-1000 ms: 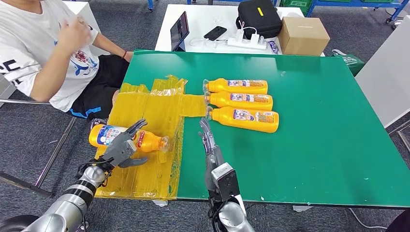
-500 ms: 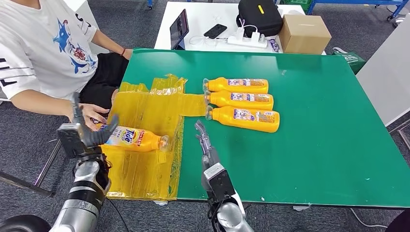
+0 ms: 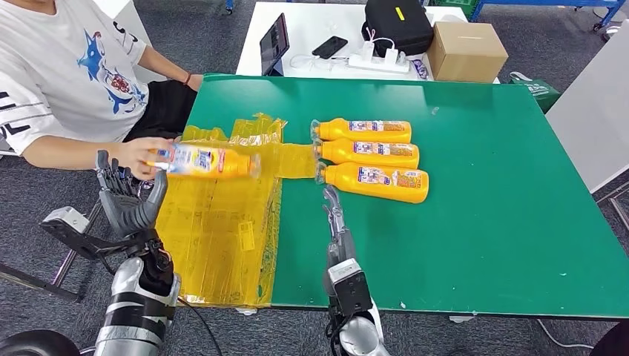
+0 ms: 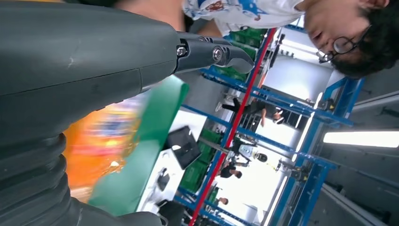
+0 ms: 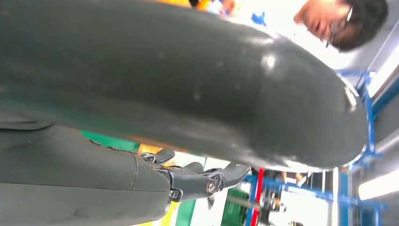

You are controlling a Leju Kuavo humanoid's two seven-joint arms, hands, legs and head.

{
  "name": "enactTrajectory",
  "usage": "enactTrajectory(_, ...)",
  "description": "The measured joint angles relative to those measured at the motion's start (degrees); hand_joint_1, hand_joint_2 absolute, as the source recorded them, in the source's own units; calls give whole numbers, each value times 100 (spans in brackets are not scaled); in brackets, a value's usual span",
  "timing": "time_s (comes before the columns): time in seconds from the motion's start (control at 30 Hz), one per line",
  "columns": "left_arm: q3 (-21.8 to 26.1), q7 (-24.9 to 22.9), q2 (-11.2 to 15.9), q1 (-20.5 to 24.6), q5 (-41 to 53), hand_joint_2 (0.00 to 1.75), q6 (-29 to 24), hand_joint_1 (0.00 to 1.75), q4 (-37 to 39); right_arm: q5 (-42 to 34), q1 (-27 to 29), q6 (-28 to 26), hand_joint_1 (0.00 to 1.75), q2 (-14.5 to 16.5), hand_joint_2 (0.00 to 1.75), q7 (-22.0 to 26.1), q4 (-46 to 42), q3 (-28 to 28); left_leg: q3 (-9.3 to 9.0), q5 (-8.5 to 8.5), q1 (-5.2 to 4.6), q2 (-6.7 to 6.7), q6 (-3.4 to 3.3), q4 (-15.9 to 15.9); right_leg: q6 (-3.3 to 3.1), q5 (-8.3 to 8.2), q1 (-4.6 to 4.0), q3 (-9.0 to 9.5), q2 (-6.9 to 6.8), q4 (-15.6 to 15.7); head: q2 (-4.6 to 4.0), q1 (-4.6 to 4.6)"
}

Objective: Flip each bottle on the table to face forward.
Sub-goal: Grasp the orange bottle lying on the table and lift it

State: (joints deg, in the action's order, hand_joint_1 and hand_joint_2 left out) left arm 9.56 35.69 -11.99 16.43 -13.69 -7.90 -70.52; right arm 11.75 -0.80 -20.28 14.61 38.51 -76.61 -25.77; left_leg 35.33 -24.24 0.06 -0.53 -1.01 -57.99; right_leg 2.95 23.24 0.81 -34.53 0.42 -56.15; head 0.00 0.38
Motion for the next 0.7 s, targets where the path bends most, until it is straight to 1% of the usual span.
enactTrajectory(0.1,-169,55,-90,-477,151,175,-34,0,-359,63,233,-228,0,-35,175,12,-212,186,3,-9,-1,-1,5,0,0,3,1,-2,0,2,0,-1)
enactTrajectory(0.3,-580,128,-296,-1515,505,175,-93,0,-894,80,719,-527,0,-123,175,11,-642,620,6,-24,-2,1,-3,0,-2,8,1,-7,0,6,0,-1)
enactTrajectory(0.4,-811,144,-373,-1868,691,175,-98,0,-989,68,874,-587,0,-130,175,14,-802,771,7,-25,-2,2,-5,0,-2,8,1,-9,0,7,0,-1)
enactTrajectory(0.53,-1127,111,-449,-2122,763,175,-81,0,-1057,67,976,-658,0,-128,175,14,-965,872,6,-24,-1,2,-4,0,-3,8,0,-8,0,6,0,-2)
enactTrajectory(0.7,-1377,92,-471,-2234,788,175,-115,0,-1071,52,1021,-682,0,-128,175,9,-1044,927,3,-23,-1,2,-4,0,-3,6,0,-5,0,5,0,-3)
